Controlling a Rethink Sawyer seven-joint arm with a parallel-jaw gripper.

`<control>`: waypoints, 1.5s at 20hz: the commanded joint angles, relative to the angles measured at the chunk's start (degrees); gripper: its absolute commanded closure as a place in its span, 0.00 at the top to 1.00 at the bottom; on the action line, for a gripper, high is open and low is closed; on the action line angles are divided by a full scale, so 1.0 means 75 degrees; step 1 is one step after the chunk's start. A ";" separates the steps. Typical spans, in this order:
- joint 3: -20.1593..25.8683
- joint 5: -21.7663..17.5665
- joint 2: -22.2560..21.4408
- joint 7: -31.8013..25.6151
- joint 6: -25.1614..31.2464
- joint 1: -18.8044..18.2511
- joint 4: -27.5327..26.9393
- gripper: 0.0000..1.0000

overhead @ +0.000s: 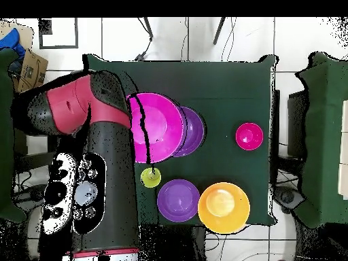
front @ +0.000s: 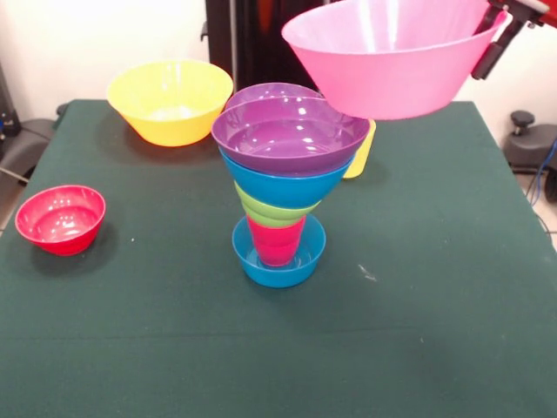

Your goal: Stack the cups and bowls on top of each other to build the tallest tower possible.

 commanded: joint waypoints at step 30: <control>0.0896 -0.1947 -0.0697 -0.1853 -0.1959 -0.0809 0.2305 0.00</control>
